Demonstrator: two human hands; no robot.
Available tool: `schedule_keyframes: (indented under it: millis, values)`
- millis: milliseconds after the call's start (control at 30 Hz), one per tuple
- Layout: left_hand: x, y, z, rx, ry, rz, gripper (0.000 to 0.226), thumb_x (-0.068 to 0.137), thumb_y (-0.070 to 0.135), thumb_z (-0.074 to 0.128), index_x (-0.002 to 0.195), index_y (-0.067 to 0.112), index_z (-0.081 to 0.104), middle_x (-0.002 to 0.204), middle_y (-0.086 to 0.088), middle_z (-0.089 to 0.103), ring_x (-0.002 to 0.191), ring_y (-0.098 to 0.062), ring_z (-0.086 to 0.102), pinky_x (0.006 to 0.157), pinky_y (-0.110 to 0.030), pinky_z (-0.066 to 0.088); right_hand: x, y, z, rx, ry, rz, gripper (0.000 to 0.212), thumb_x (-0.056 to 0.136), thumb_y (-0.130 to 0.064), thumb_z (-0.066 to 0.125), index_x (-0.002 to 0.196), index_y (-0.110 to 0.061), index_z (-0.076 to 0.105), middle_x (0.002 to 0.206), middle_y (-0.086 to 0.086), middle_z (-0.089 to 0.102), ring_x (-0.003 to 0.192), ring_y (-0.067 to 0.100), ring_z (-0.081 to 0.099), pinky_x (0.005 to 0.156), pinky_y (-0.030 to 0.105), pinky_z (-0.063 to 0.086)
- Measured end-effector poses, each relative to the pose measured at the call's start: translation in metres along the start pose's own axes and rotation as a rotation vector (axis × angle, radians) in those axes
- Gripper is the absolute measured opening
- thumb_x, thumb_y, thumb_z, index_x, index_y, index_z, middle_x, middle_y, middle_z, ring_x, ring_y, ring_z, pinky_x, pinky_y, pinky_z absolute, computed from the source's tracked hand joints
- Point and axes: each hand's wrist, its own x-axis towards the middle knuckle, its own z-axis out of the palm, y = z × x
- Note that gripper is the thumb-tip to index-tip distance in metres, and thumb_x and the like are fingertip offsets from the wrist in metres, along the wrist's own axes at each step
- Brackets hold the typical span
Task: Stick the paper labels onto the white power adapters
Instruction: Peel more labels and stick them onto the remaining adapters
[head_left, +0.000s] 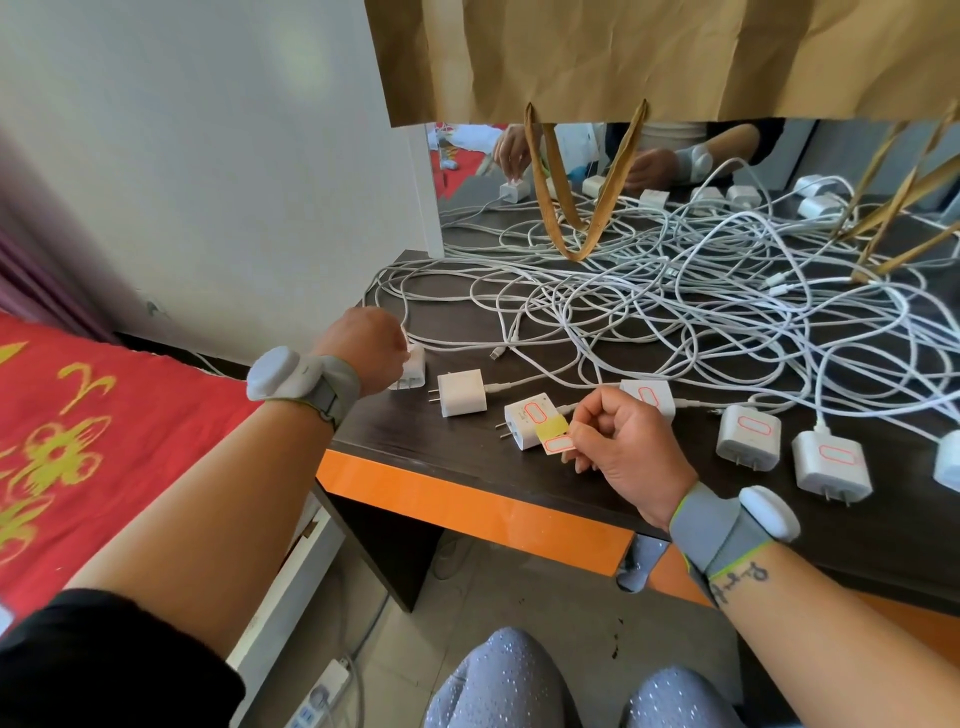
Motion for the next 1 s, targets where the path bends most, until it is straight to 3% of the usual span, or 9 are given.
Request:
schedule_keyframes:
  millis: [167, 333, 467, 633, 1000]
  values:
    - [-0.008, -0.007, 0.002, -0.09, 0.098, 0.015, 0.022, 0.08, 0.009, 0.054, 0.093, 0.013, 0.071, 0.106, -0.012, 0.064, 0.098, -0.032, 0.059, 0.087, -0.037, 0.049, 0.0, 0.0, 0.0, -0.01, -0.007, -0.004, 0.014, 0.081, -0.005, 0.058, 0.074, -0.017, 0.056, 0.06, 0.003, 0.069, 0.049, 0.009, 0.062, 0.048, 0.012, 0.045]
    - [-0.018, -0.011, 0.019, -0.16, 0.183, 0.024, 0.034, 0.081, 0.006, 0.053, 0.113, 0.01, 0.064, 0.12, -0.012, 0.059, 0.101, -0.035, 0.06, 0.089, -0.04, 0.049, -0.001, -0.001, 0.0, -0.007, -0.007, -0.021, 0.016, 0.082, -0.001, 0.058, 0.074, -0.015, 0.056, 0.057, 0.002, 0.067, 0.05, 0.008, 0.063, 0.047, 0.012, 0.045]
    - [-0.02, -0.011, 0.027, -0.089, 0.156, 0.048, 0.037, 0.084, 0.009, 0.049, 0.119, 0.014, 0.061, 0.126, -0.009, 0.058, 0.111, -0.034, 0.055, 0.09, -0.042, 0.049, -0.001, -0.001, 0.001, -0.005, -0.005, -0.024, 0.016, 0.082, -0.001, 0.058, 0.074, -0.015, 0.056, 0.056, 0.003, 0.066, 0.051, 0.009, 0.063, 0.047, 0.014, 0.046]
    - [-0.022, -0.013, 0.03, 0.115, 0.11, 0.144, 0.041, 0.087, 0.013, 0.046, 0.127, 0.017, 0.055, 0.124, -0.008, 0.056, 0.113, -0.032, 0.051, 0.09, -0.04, 0.044, -0.002, 0.0, 0.001, 0.001, -0.007, -0.028, 0.015, 0.082, 0.0, 0.057, 0.075, -0.013, 0.056, 0.058, 0.004, 0.066, 0.051, 0.009, 0.063, 0.047, 0.015, 0.047]
    - [-0.026, -0.018, 0.036, 0.313, 0.069, 0.184, 0.057, 0.084, 0.02, 0.05, 0.139, 0.026, 0.035, 0.135, -0.002, 0.048, 0.121, -0.027, 0.046, 0.097, -0.038, 0.04, -0.003, -0.002, 0.001, -0.029, -0.013, -0.048, 0.016, 0.082, 0.0, 0.057, 0.074, -0.013, 0.055, 0.056, -0.001, 0.068, 0.051, 0.009, 0.063, 0.048, 0.015, 0.047]
